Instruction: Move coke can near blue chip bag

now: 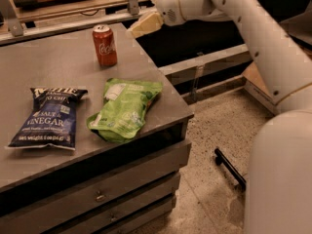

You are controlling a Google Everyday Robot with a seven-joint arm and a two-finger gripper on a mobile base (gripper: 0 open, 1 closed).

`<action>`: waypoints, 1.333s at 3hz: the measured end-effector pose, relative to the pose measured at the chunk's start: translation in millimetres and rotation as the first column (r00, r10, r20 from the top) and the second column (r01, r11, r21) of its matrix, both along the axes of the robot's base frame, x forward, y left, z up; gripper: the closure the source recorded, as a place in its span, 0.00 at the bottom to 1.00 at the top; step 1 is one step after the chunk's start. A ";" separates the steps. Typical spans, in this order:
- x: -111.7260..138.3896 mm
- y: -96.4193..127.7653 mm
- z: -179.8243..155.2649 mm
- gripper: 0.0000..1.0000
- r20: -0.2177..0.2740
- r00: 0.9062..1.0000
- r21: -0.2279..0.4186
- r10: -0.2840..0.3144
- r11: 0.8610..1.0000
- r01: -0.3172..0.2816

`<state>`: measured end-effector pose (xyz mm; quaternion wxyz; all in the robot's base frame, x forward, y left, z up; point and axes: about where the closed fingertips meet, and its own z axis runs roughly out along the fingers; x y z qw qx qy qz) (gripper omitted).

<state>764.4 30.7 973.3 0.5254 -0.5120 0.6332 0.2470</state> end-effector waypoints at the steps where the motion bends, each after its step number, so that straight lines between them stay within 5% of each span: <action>1: 9.0 29.3 -17.4 0.00 -0.074 0.995 0.091 0.067 0.994 -0.060; 2: 7.4 58.9 -26.7 0.00 -0.100 0.985 0.126 0.138 0.984 -0.125; 4: 2.0 112.9 -41.3 0.00 -0.118 0.970 0.048 0.213 0.977 -0.209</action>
Offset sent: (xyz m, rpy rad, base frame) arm 0.0080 0.0891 -0.0330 0.1526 0.1376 0.2153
